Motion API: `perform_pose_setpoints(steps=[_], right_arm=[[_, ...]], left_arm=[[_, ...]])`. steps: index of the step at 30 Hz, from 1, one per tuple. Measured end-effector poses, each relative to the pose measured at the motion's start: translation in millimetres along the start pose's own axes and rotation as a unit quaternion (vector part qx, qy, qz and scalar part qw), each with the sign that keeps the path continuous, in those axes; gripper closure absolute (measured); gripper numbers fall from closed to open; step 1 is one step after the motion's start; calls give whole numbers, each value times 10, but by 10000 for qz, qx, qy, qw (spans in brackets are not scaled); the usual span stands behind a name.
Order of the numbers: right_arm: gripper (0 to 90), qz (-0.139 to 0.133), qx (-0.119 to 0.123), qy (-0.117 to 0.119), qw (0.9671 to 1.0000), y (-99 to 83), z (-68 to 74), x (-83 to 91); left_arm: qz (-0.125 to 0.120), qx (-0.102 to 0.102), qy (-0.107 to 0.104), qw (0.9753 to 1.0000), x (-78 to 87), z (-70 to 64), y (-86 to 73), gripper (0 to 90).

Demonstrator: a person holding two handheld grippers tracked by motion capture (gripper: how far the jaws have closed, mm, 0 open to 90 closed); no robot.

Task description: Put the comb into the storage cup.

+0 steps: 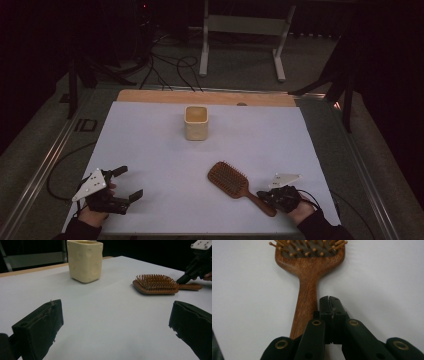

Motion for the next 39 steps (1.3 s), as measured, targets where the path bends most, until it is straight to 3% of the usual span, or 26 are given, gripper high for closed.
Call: perform_pose_setpoints(steps=[12, 28, 39], right_arm=[[900, 55, 78, 76, 9999, 5, 116, -1], [900, 43, -72, -557, 9984, 231, -29, 272], [900, 78, 35, -612, 9981, 430, 94, 339]], left_arm=[[14, -6, -3, 10000, -2, -4, -3, 0], [42, -28, 3, 10000, -7, -6, -9, 0], [45, -29, 2, 10000, -7, -7, -9, 0]])
Point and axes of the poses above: each handheld gripper's, and its own axes: x roughly backward along the jaws, y roughly out of its top, z roughly to its left, the point moved 10 cm from there along -x, roughly forward along the jaws, and after that the axes turned 2 degrees about x, right-handed, at the moved point
